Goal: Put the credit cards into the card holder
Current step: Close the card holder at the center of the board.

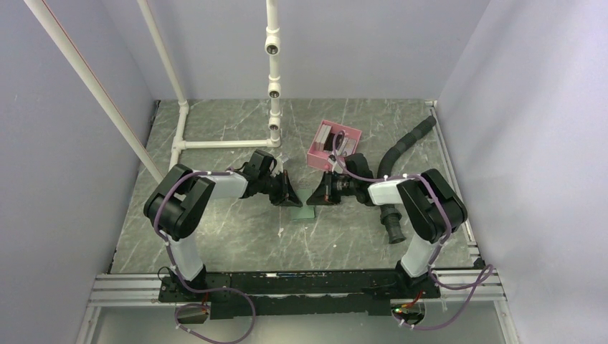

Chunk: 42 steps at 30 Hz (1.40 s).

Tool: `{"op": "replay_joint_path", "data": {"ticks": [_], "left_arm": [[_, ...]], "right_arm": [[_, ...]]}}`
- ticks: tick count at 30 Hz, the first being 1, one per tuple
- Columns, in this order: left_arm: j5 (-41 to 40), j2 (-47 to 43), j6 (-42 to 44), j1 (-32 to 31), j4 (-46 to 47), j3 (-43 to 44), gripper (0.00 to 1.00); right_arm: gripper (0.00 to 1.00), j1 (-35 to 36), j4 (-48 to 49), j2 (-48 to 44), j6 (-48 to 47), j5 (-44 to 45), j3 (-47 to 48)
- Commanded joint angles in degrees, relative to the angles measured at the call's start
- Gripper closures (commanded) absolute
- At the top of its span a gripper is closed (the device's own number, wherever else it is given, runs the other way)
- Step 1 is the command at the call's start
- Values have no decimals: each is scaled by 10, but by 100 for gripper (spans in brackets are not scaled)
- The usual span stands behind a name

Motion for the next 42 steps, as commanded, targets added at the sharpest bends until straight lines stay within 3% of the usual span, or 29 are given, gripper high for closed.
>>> {"op": "replay_joint_path", "data": {"ticks": [1, 32, 42], "left_arm": [[-62, 11, 18, -6, -31, -21, 98], [-64, 4, 12, -7, -24, -30, 98], [-65, 1, 12, -10, -27, -30, 98]], "right_arm": [[100, 5, 10, 14, -10, -15, 23], [100, 14, -63, 40, -66, -43, 54], [100, 22, -145, 70, -94, 10, 93]]}}
